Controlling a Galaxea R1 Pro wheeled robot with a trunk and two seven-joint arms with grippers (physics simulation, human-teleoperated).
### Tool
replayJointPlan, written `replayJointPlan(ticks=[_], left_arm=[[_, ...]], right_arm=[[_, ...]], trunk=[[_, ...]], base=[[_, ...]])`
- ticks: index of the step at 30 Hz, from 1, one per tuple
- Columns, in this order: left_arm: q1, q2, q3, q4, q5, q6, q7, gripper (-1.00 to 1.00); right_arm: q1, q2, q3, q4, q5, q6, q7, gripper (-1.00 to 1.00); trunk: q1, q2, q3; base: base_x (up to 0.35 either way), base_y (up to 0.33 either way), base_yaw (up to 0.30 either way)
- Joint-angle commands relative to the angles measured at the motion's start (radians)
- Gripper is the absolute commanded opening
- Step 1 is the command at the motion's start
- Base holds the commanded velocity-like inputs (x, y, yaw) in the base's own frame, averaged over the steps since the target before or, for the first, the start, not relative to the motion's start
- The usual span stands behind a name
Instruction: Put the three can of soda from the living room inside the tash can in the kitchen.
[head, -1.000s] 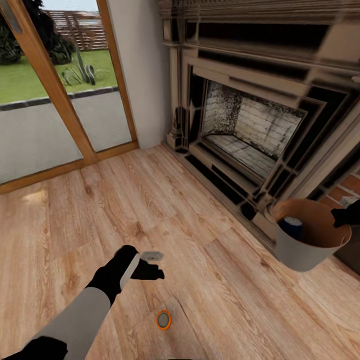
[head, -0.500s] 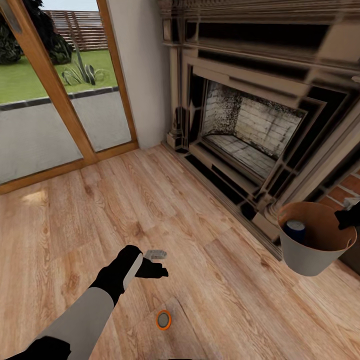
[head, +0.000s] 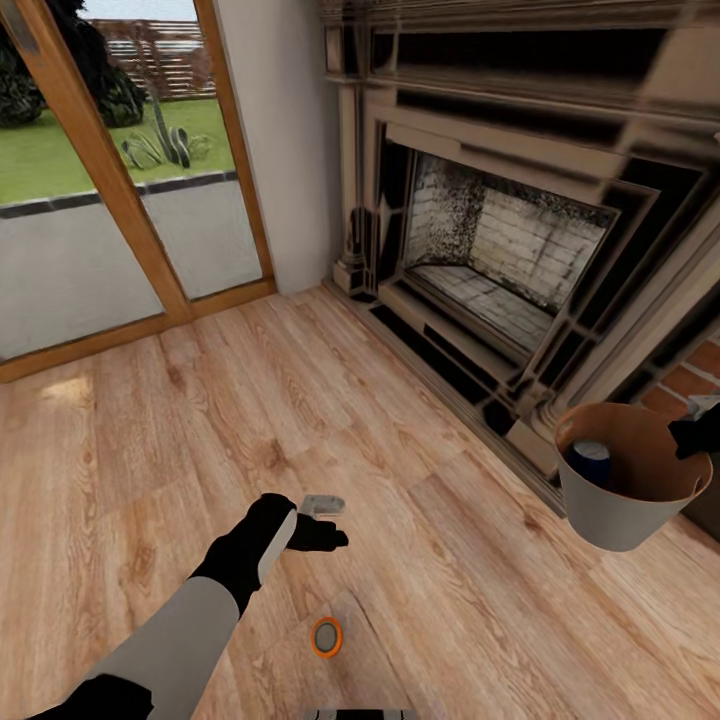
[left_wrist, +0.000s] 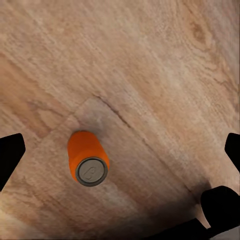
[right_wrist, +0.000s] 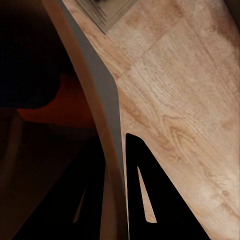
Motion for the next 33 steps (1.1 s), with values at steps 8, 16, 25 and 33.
replayJointPlan(ticks=[8, 16, 25, 33], left_arm=[[0.0, -0.001, 0.0, 0.0, -0.002, -0.002, 0.003, 1.0], [0.0, -0.001, 0.0, 0.001, -0.004, 0.0, 0.003, 1.0], [0.0, -0.001, 0.0, 0.01, -0.005, 0.045, 0.031, 1.0], [0.0, -0.001, 0.001, 0.045, -0.001, 0.056, 0.049, 1.0]], right_arm=[[-0.001, 0.0, -0.002, -0.001, -0.005, 0.003, 0.002, -1.0], [-0.002, 0.0, -0.001, -0.002, -0.004, 0.003, 0.002, -1.0], [-0.001, -0.001, -0.001, -0.002, -0.004, 0.003, 0.002, -1.0], [-0.002, -0.004, 0.002, -0.002, 0.003, 0.003, 0.002, -1.0]], trunk=[[0.031, -0.056, -0.025], [0.038, -0.07, -0.031], [0.038, -0.07, -0.031], [0.038, -0.07, -0.031]], base=[[0.0, 0.0, 0.0], [0.0, 0.0, 0.0], [0.0, 0.0, 0.0], [0.0, 0.0, 0.0]])
